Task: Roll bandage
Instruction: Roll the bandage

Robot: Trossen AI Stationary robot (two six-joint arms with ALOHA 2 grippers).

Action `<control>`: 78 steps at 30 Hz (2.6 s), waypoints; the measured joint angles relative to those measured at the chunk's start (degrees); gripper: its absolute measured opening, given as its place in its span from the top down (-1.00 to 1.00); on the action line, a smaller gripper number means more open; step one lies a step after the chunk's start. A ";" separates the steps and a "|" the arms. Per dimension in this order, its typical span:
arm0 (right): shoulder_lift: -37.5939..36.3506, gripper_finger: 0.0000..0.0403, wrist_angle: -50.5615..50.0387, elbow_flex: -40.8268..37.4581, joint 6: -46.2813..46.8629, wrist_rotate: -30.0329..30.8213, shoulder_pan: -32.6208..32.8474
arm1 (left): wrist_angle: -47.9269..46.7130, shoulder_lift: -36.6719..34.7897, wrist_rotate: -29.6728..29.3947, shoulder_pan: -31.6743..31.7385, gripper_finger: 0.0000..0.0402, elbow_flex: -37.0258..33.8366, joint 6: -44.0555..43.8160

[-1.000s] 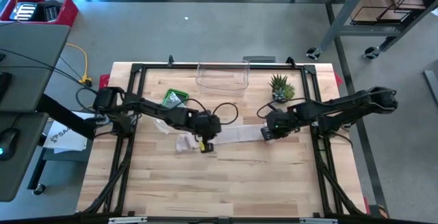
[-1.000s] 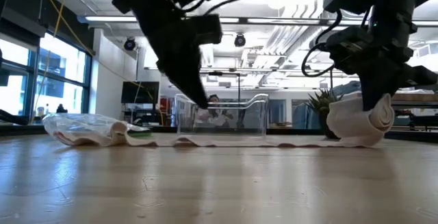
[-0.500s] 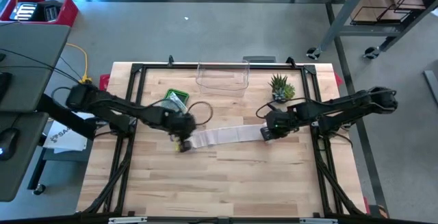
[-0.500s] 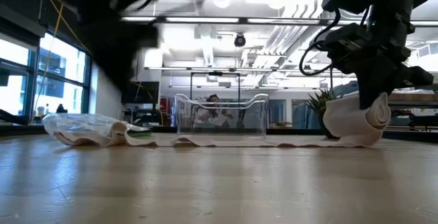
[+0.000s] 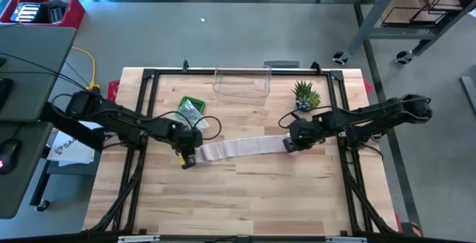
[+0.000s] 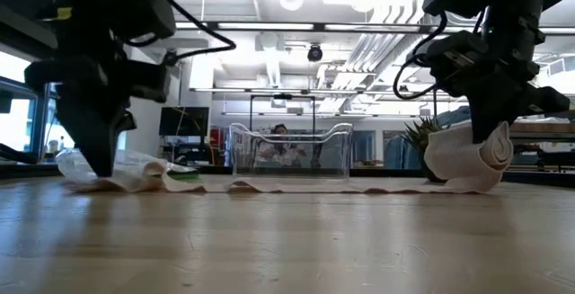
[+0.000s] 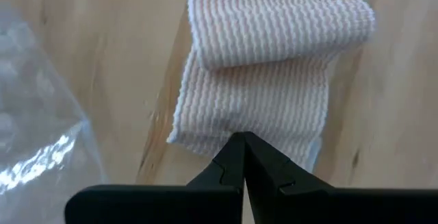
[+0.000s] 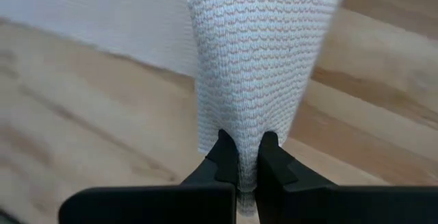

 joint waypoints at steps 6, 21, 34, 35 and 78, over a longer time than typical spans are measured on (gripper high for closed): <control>0.00 0.98 -8.23 0.01 3.57 0.24 -0.01 | -1.21 3.18 -0.44 -0.05 1.00 0.28 -4.15; 0.00 0.96 -10.74 0.01 10.19 -2.10 4.33 | -17.49 -0.40 2.43 -1.92 1.00 0.06 -8.70; 0.02 0.98 -5.22 0.01 13.83 -0.07 8.31 | -19.87 -3.42 2.52 -3.54 1.00 0.96 -13.89; 0.02 0.98 -5.21 0.01 13.83 -0.03 8.32 | -19.90 -3.44 2.54 -3.54 1.00 1.14 -13.71; 0.07 0.98 -6.17 0.01 19.22 12.19 8.40 | 4.86 12.47 -4.76 -9.99 1.00 5.49 -12.58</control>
